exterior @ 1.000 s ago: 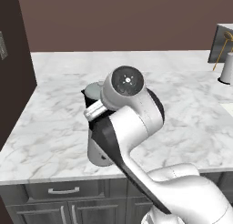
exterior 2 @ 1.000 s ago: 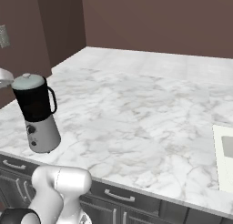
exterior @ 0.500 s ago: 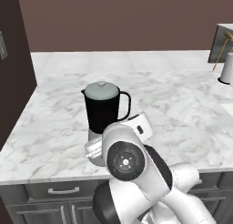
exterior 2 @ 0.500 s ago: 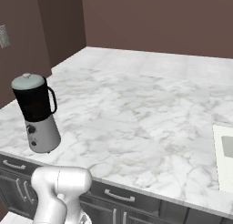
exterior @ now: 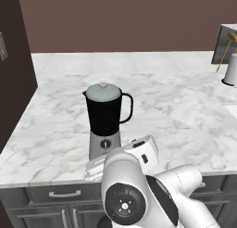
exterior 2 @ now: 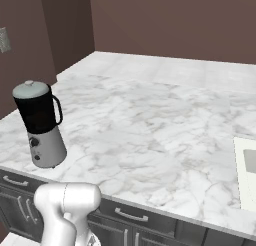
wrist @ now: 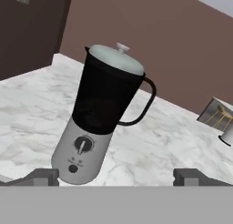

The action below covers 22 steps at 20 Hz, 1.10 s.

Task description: Grab the onion and lemon wedge from the fridge, place them in the blender, close the lid, and turn on the blender to create a marinade.

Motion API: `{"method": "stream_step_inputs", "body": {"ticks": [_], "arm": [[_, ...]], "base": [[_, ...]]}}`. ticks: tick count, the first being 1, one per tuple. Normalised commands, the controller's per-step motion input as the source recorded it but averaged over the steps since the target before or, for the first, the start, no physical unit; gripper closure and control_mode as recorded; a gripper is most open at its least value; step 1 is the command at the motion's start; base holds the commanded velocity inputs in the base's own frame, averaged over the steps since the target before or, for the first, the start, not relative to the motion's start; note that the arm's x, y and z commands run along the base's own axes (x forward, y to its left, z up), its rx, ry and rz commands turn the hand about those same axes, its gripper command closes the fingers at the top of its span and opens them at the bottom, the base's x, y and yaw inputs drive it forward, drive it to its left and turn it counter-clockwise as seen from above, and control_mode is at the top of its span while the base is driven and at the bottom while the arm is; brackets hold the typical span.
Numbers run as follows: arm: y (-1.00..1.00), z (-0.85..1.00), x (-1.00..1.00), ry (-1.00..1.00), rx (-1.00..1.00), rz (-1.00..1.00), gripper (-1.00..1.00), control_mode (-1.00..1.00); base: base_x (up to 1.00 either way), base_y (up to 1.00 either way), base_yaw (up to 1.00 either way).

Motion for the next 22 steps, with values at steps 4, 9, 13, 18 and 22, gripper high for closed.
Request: {"method": "stream_step_inputs", "body": {"ticks": [4, 9, 13, 18, 22], "arm": [[0.16, -0.36, 0.0, -0.04, 0.05, -0.03, -1.0, -1.0], [0.17, -0.28, 0.01, -0.02, 0.03, -0.09, -1.0, -1.0], [0.0, -0.48, 0.01, 0.0, 0.03, -0.1, -1.0, -1.0], [0.0, -0.52, 0.16, 0.0, 0.08, -0.04, -1.0, -1.0], [-0.04, -0.34, 0.31, 0.0, 0.06, -0.01, -1.0, -1.0]], "base": [[0.0, 0.0, 0.0], [0.0, 0.0, 0.0], [0.0, 0.0, 0.0], [0.0, 0.0, 0.0], [0.0, 0.0, 0.0]]}}
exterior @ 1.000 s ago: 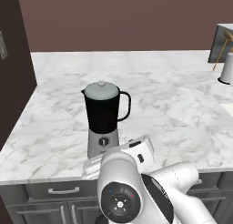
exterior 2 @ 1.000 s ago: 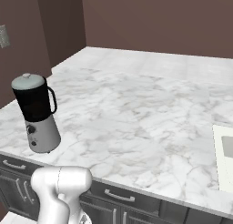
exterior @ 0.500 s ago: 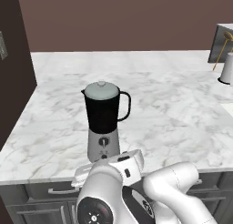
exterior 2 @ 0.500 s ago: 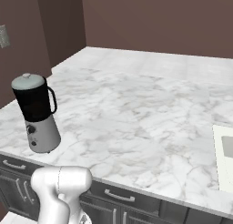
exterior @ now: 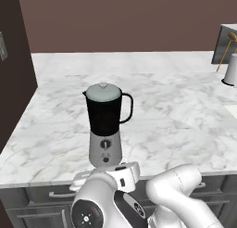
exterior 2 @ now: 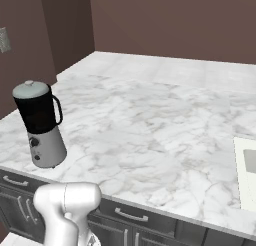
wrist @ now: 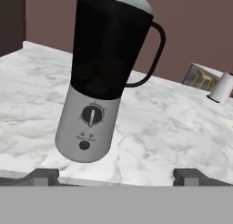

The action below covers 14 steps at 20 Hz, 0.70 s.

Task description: Grab the onion and lemon wedge from the fridge, place them in the blender, close the lid, and turn on the blender to create a marinade.

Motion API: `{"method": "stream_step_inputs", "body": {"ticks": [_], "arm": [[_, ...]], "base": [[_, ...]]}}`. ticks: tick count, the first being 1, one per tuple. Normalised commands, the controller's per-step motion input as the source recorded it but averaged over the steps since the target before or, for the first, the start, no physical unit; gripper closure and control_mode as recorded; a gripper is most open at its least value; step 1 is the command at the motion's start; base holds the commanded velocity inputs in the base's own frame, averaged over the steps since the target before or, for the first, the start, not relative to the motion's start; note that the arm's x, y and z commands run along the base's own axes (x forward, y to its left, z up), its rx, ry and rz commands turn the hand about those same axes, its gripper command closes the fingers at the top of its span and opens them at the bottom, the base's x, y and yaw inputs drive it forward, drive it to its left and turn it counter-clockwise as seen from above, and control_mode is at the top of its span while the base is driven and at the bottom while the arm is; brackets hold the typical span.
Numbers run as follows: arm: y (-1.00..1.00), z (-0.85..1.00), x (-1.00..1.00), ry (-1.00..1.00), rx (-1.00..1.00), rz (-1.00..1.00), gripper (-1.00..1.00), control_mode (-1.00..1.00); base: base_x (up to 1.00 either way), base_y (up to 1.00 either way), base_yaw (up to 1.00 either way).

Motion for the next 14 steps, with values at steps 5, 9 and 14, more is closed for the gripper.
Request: {"method": "stream_step_inputs", "body": {"ticks": [5, 9, 14], "arm": [[-0.15, -0.51, 0.25, 0.0, 0.07, -0.01, -1.0, -1.0], [-0.14, -0.5, 0.17, 0.0, 0.08, 0.0, -1.0, -1.0], [-0.12, -0.26, 0.0, -0.05, 0.03, 0.0, -1.0, -1.0]], "base": [[0.0, 0.0, 0.0], [0.0, 0.0, 0.0], [0.0, 0.0, 0.0]]}}
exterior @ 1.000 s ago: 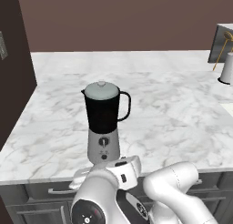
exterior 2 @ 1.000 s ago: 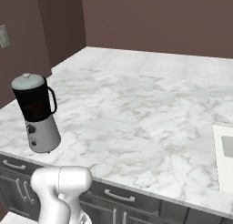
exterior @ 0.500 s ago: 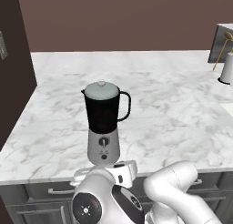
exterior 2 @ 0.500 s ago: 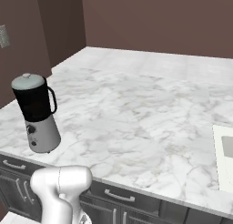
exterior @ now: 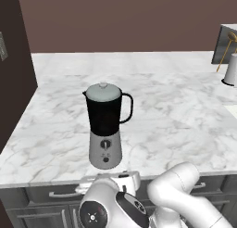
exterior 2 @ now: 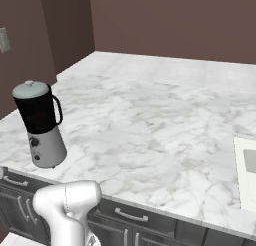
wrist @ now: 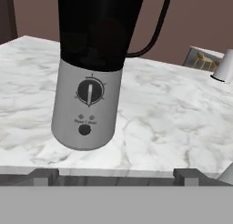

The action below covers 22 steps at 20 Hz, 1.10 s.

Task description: Grab the onion and lemon wedge from the fridge, place them in the blender, close the lid, and turn on the blender to create a marinade.

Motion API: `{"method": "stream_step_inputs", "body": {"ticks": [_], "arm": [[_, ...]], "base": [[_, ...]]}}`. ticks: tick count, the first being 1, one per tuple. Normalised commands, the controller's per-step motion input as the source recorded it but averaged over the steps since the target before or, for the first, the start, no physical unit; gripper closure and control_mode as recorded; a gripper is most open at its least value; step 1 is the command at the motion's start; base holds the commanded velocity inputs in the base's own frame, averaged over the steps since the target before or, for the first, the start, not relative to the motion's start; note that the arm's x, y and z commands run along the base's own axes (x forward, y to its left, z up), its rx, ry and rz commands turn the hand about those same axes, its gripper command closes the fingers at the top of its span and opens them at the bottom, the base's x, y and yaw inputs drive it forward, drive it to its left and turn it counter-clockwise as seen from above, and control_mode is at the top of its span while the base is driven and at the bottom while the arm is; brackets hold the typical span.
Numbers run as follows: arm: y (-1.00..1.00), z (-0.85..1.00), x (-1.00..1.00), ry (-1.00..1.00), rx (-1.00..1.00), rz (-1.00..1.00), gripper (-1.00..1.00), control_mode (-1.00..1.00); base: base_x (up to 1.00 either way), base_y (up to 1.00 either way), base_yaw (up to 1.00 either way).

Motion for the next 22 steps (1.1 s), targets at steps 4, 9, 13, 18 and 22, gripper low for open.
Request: {"method": "stream_step_inputs", "body": {"ticks": [4, 9, 13, 18, 22], "arm": [[-0.13, -0.15, 0.05, -0.07, 0.02, 0.0, -1.0, -1.0], [-0.01, 0.0, 0.23, 0.02, 0.01, 0.0, 1.0, -1.0], [0.0, 0.0, 0.24, 0.17, 0.01, 0.0, 1.0, -1.0], [0.0, 0.0, 0.2, 0.19, 0.01, 0.0, 1.0, -1.0], [0.0, -0.01, 0.18, 0.1, 0.04, -0.01, 1.0, -1.0]], "base": [[0.0, 0.0, 0.0], [0.0, 0.0, 0.0], [0.0, 0.0, 0.0], [0.0, 0.0, 0.0], [0.0, 0.0, 0.0]]}}
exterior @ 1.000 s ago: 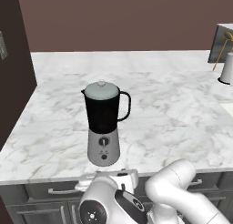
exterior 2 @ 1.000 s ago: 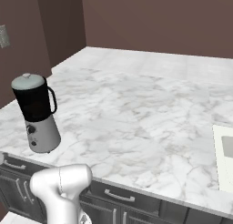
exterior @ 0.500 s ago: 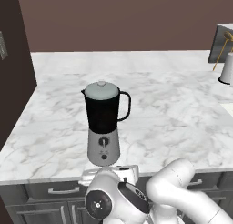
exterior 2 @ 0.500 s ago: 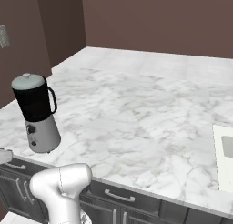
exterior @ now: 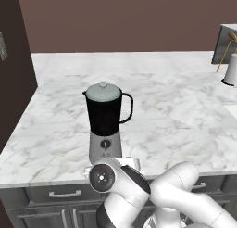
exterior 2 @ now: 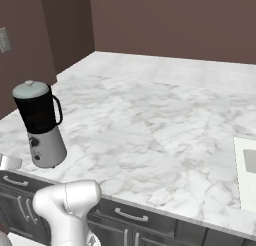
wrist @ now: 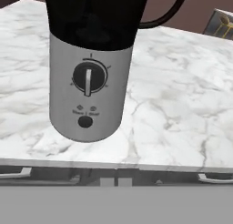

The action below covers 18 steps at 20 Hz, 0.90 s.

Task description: Grab the onion and lemon wedge from the fridge, place them in the blender, close the lid, and turn on the blender to create a marinade.

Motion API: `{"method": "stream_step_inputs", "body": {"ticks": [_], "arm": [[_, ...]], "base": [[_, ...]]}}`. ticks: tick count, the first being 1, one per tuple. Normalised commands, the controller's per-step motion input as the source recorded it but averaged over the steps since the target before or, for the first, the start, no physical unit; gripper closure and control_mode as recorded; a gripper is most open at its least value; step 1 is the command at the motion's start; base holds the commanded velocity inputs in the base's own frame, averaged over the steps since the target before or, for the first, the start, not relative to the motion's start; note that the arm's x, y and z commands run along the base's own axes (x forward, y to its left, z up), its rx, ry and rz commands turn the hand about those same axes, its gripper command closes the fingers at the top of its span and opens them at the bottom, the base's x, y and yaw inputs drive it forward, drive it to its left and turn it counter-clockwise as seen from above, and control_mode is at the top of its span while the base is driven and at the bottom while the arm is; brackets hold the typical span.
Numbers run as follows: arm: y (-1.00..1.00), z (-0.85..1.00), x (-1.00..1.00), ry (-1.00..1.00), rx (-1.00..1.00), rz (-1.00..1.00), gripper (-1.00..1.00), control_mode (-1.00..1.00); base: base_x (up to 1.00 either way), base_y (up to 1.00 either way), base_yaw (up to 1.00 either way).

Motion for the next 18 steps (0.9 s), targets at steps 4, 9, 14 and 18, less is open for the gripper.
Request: {"method": "stream_step_inputs", "body": {"ticks": [4, 9, 14, 18], "arm": [[0.0, -0.12, 0.14, 0.0, 0.06, -0.04, 1.0, -1.0], [0.0, -0.12, 0.12, 0.0, 0.06, -0.05, 1.0, -1.0], [0.0, -0.03, 0.12, 0.02, 0.07, -0.06, 1.0, -1.0], [0.0, 0.0, 0.18, 0.11, 0.04, -0.04, 1.0, -1.0]], "base": [[0.0, 0.0, 0.0], [0.0, 0.0, 0.0], [0.0, 0.0, 0.0], [0.0, 0.0, 0.0]]}}
